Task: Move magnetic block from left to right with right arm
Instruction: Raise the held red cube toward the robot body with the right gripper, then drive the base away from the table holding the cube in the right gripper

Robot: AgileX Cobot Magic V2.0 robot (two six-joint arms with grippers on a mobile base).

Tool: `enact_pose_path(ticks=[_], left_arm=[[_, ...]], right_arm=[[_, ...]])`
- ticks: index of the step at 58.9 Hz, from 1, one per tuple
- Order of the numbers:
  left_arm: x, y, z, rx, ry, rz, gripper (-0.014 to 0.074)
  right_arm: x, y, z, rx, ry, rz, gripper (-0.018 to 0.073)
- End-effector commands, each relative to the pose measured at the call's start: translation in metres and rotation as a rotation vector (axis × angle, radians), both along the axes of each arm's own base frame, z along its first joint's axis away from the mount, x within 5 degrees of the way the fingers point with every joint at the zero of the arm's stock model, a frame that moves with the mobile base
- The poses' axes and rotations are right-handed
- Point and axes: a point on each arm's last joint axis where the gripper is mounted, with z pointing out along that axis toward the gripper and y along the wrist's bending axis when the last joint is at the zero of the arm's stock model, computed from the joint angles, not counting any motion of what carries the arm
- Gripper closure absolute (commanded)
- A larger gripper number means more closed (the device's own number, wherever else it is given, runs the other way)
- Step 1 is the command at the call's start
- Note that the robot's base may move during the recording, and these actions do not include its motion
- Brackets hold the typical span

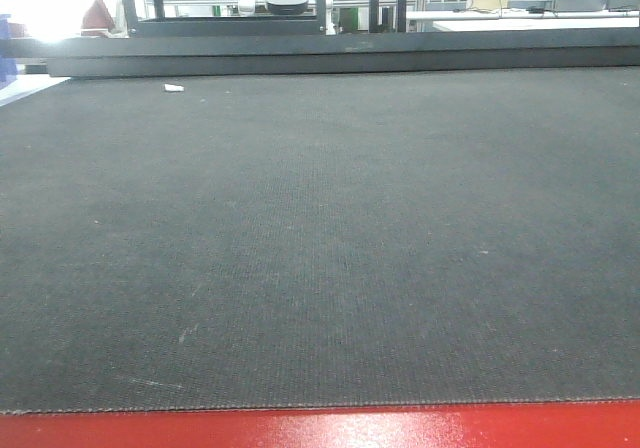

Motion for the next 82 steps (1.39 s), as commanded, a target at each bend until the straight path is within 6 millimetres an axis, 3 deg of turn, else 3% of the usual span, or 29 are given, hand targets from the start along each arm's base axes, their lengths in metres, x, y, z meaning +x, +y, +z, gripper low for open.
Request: enact_pose_path(ticks=[1,82], left_arm=[[-0.0015,0.0001,0.0055,-0.008,-0.094,0.0,0.0713],[-0.0014,0.0008,0.0055,-0.007,-0.094,0.014,0.0713]], right_arm=[[-0.0015,0.0001,0.0156,0.005,-0.105,0.001,0.0367],[-0.0015,0.0001,0.0156,0.005,-0.105,0.001,0.0367]])
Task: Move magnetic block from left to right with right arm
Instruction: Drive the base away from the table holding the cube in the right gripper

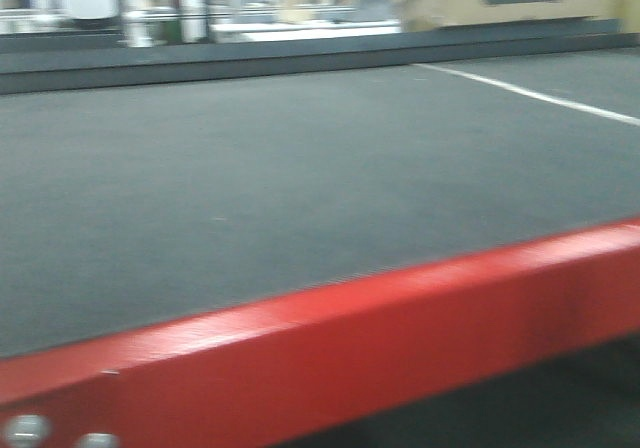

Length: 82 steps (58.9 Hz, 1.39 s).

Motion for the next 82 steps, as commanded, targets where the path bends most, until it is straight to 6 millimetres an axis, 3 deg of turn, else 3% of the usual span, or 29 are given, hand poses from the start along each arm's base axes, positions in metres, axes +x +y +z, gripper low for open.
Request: enact_pose_path(ticks=[1,82], left_arm=[[-0.0015,0.0002,0.0055,-0.007,-0.094,0.003,0.0712],[-0.0015,0.0002,0.0055,-0.007,-0.094,0.003,0.0712]], right_arm=[[-0.0015,0.0001,0.0156,0.006,-0.104,0.001,0.0367],[-0.0015,0.0001,0.0156,0.006,-0.104,0.001,0.0367]])
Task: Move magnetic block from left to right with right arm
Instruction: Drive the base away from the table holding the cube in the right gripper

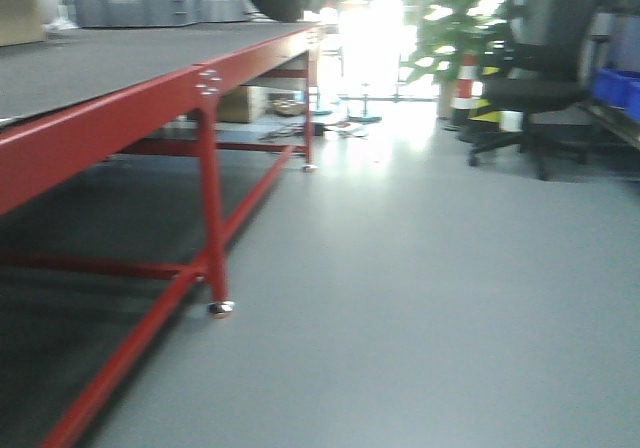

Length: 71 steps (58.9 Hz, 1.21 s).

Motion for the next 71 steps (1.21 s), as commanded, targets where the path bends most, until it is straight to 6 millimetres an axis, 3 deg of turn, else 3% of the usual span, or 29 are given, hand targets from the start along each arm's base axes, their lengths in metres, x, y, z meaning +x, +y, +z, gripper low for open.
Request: enact_pose_path(ticks=[1,71], left_arm=[[-0.0015,0.0001,0.0055,-0.006,-0.094,0.001,0.0713],[-0.0012,0.0001,0.0058,-0.006,-0.091,0.001,0.0713]], right_arm=[[-0.0015,0.0002,0.0156,0.008,-0.104,0.002,0.0367],[-0.0004,0.0007,0.0157,0.007,-0.102,0.004,0.0367]])
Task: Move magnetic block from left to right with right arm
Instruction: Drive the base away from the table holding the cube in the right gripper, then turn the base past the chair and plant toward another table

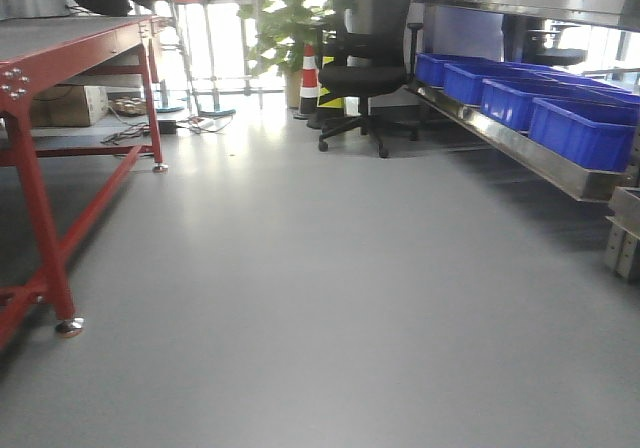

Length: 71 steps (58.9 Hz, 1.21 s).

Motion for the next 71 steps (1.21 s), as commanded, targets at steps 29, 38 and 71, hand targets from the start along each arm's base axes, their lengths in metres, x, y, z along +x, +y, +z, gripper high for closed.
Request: enact_pose_path(ticks=[29,38,71], left_arm=[[-0.0012,0.0001,0.0058,-0.006,-0.091,0.001,0.0713],[-0.0012,0.0001,0.0058,-0.006,-0.091,0.001,0.0713],[-0.0012,0.0001,0.0058,-0.006,-0.091,0.001,0.0713]], right_arm=[[-0.0003,0.0008,0.0158,0.007,-0.103,0.004,0.0367],[-0.0003,0.0008,0.0158,0.007,-0.103,0.004,0.0367],[-0.0003,0.0007,0.0158,0.007,-0.103,0.003,0.0367]])
